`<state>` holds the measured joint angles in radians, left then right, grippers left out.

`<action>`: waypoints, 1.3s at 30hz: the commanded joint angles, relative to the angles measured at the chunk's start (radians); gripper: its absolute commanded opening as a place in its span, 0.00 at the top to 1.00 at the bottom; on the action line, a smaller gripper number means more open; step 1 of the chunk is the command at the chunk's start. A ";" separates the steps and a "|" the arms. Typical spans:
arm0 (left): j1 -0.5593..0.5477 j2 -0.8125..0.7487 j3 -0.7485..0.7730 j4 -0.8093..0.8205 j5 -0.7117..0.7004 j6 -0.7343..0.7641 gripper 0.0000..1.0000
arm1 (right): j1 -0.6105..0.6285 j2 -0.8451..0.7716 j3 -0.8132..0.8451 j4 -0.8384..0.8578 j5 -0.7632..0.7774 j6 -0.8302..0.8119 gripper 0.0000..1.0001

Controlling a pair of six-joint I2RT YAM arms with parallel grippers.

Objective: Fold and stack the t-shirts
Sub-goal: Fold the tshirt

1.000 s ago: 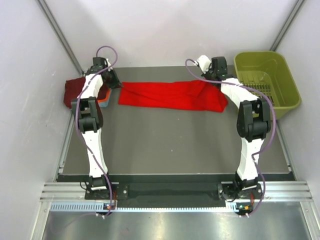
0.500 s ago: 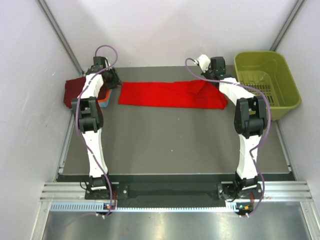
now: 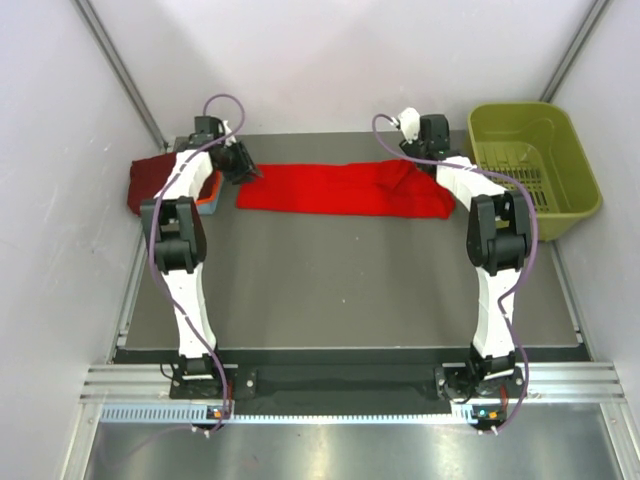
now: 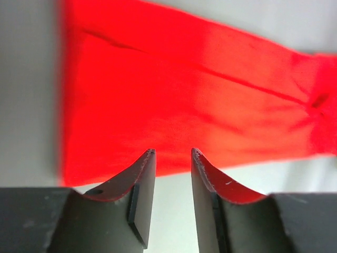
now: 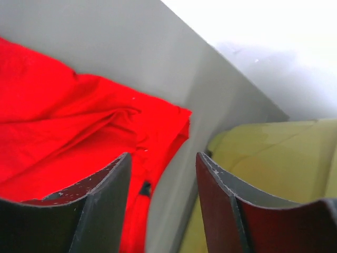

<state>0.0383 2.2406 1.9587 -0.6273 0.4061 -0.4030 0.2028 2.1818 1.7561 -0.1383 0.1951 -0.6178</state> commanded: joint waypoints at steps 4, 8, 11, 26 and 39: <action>-0.090 0.049 -0.017 0.063 0.169 -0.065 0.66 | 0.021 -0.115 0.043 -0.117 -0.158 0.142 0.48; -0.101 0.097 -0.017 0.069 0.154 -0.060 0.67 | 0.030 -0.125 0.010 -0.204 -0.351 0.185 0.49; -0.103 0.112 -0.035 0.063 0.135 -0.068 0.69 | 0.035 -0.110 -0.017 -0.230 -0.426 0.231 0.50; -0.103 0.113 -0.064 0.055 0.112 -0.083 0.69 | 0.041 0.022 0.054 -0.271 -0.560 0.329 0.51; -0.104 0.103 -0.083 0.057 0.108 -0.082 0.69 | 0.041 0.104 0.167 -0.224 -0.514 0.359 0.52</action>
<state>-0.0669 2.3684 1.9003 -0.5827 0.5400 -0.4934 0.2321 2.2635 1.8420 -0.4267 -0.3225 -0.2787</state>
